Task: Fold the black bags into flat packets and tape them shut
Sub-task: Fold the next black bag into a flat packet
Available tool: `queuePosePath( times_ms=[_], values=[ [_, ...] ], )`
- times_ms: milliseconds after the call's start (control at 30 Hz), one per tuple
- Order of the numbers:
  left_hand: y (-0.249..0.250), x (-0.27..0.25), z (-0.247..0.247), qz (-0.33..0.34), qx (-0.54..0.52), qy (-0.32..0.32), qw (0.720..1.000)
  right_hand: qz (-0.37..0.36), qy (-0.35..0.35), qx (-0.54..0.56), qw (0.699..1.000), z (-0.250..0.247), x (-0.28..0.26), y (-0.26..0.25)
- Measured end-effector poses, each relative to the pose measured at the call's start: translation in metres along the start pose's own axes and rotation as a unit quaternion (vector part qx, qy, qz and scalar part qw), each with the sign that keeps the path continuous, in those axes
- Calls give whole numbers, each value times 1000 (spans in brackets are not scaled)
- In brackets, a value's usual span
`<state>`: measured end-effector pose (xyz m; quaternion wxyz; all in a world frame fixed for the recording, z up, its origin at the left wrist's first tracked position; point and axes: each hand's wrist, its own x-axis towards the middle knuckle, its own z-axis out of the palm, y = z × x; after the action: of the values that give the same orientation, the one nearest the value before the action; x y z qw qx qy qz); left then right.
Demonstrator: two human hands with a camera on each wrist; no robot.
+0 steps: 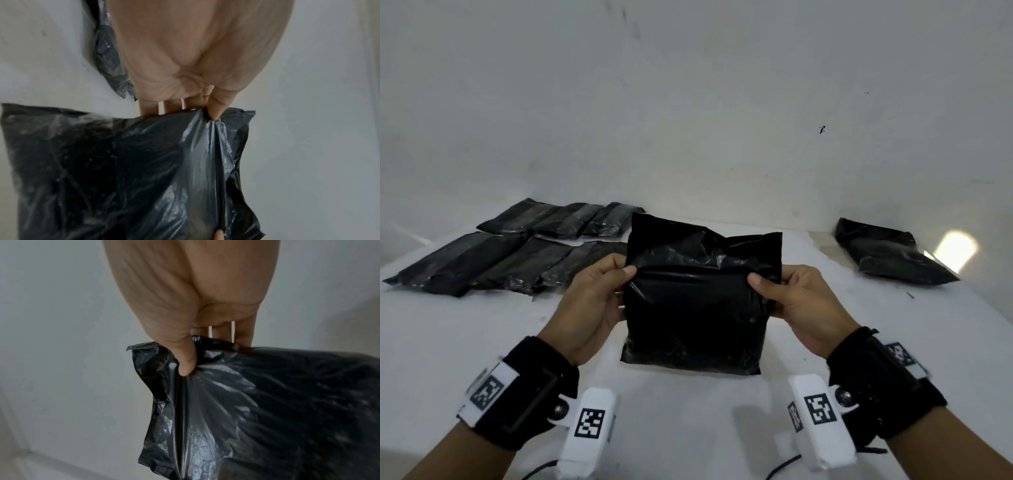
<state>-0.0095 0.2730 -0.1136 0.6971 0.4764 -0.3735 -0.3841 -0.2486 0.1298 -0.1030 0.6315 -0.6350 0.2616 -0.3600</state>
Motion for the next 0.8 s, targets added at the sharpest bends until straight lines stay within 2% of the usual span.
queuePosePath(
  times_ms=[133,233,367,467,600,700,800],
  values=[
    [-16,-10,4,-8,-66,-21,998,-7,10,47,999,7,-9,9],
    [-20,-19,10,-19,-101,-75,992,-13,11,85,996,10,-13,14],
    [-26,-22,12,7,29,-127,991,-23,4,112,993,14,-16,17],
    [-32,-19,16,24,79,-90,993,-21,-3,112,993,13,-15,19],
    [-34,-15,21,12,41,-51,998,-11,-48,107,993,5,-16,21],
    [-33,-13,24,-1,25,-42,999,9,-86,46,995,2,-15,29],
    [-31,-13,27,-7,9,-47,999,19,-58,18,998,6,-12,35]
  ],
)
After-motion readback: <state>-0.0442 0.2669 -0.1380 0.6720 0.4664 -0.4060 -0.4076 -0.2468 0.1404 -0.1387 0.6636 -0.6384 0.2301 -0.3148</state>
